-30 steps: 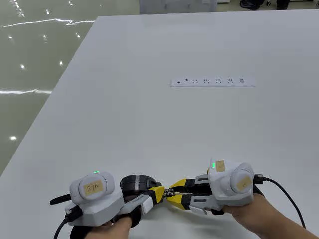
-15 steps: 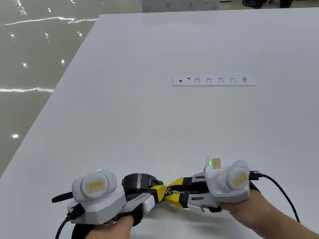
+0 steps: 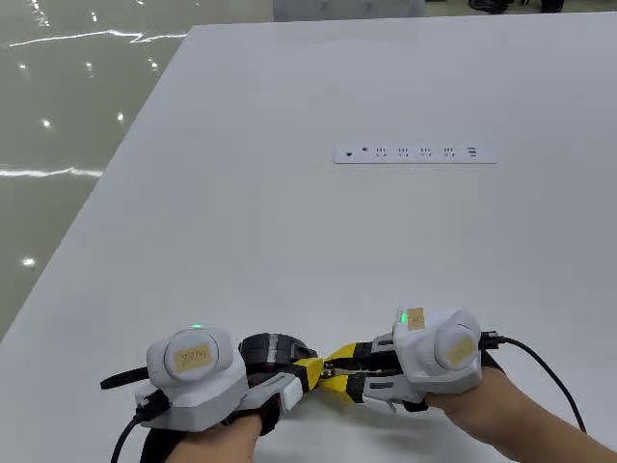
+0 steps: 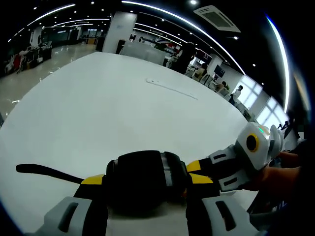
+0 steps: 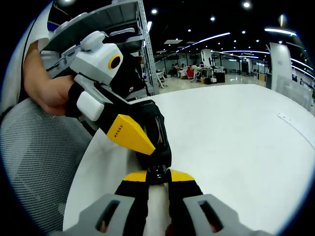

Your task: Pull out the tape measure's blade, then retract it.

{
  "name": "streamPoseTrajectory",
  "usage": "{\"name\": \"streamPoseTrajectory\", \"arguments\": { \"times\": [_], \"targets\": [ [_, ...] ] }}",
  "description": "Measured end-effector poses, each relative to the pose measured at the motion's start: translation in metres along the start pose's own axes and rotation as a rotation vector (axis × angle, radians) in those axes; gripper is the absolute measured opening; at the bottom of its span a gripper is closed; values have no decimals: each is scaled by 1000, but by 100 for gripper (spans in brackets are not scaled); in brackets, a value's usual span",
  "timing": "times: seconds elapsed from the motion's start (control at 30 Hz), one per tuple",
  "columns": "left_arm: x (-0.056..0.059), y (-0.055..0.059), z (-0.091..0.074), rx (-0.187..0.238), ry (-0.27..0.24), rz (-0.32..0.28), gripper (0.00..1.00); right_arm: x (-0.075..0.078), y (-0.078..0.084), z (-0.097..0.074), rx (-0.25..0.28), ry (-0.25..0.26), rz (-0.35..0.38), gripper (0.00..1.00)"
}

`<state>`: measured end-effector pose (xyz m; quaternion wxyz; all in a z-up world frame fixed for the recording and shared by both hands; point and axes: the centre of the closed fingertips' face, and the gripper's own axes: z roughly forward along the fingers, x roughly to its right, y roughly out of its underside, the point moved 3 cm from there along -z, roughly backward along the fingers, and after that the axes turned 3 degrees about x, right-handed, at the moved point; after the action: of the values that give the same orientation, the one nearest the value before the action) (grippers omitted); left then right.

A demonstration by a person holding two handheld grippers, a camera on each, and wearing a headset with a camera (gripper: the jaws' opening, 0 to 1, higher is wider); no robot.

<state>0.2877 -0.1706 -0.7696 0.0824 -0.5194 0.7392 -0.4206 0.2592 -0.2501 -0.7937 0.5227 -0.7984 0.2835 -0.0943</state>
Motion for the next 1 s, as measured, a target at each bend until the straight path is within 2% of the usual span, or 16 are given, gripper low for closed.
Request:
{"name": "streamPoseTrajectory", "arguments": {
  "times": [0.17, 0.6, 0.7, 0.87, 1.0],
  "targets": [
    [3, 2, 1, -10, -1, 56, 61, -2, 6, 0, -21, -2, -2, 13],
    [1, 1, 0, -5, 8, 29, 61, -1, 6, 0, -11, 11, 8, 14],
    [1, 1, 0, -2, 14, 25, 61, -1, 7, 0, -20, 14, -12, 14],
    [1, 1, 0, -15, 16, 27, 61, -1, 7, 0, -19, 18, -6, 14],
    [1, 0, 0, -21, 30, 36, 61, -4, 7, 0, -14, 12, 5, 20]
  ]
}}
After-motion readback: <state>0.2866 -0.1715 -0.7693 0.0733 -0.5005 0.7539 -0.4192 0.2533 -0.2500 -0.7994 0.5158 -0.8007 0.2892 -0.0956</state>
